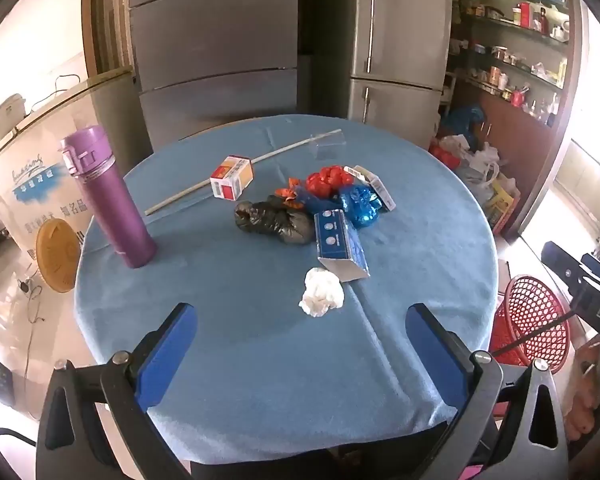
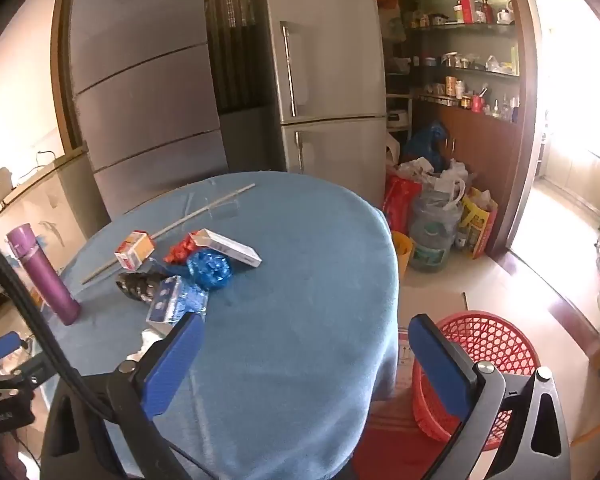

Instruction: Collect trash

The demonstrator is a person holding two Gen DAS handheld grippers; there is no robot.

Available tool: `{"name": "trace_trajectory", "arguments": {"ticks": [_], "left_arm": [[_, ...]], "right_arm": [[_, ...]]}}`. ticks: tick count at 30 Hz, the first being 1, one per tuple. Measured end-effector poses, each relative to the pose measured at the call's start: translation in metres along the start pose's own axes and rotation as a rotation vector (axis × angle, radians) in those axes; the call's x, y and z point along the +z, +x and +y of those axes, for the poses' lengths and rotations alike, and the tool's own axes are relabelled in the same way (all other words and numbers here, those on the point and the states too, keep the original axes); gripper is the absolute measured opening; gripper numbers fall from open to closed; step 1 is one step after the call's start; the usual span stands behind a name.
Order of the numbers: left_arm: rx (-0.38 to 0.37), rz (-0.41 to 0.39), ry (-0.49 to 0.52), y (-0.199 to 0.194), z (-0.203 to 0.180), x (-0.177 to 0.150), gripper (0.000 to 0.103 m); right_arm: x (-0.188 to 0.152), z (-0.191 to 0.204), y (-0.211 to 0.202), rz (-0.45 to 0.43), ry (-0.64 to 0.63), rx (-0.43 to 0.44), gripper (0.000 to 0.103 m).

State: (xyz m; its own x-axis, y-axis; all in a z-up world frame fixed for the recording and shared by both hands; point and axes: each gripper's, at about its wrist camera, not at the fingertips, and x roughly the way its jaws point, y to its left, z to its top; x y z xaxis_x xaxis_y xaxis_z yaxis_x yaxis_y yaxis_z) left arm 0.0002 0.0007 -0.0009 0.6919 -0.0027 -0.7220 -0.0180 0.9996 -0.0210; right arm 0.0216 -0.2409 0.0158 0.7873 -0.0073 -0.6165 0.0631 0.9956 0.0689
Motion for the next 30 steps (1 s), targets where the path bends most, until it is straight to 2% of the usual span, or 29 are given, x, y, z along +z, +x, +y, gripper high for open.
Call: {"name": "trace_trajectory", "arguments": {"ticks": [2,3,5,11,30], "left_arm": [[0.016,0.007,0.002,0.001,0.001,0.000,0.103],[0.041,-0.034,-0.001,-0.009,0.002,-0.002,0.103],[0.057,-0.036,-0.004,-0.015,0.004,-0.004,0.103],[0.121,-0.046,0.001,-0.025,0.015,-0.003,0.103],[0.128,-0.025,-0.014,-0.021,0.022,-0.006,0.103]], "right_arm": [[0.001,-0.001,0.002,0.016,-0.019,0.013,0.103],[0.003,0.007,-0.008,-0.026,-0.043,0.016,0.103],[0.000,0.023,-0.017,-0.045,-0.081,0.011,0.103],[0.001,0.030,-0.034,-0.047,-0.059,0.047,0.103],[-0.006,0.038,-0.027,-0.008,-0.078,0.059,0.103]]}}
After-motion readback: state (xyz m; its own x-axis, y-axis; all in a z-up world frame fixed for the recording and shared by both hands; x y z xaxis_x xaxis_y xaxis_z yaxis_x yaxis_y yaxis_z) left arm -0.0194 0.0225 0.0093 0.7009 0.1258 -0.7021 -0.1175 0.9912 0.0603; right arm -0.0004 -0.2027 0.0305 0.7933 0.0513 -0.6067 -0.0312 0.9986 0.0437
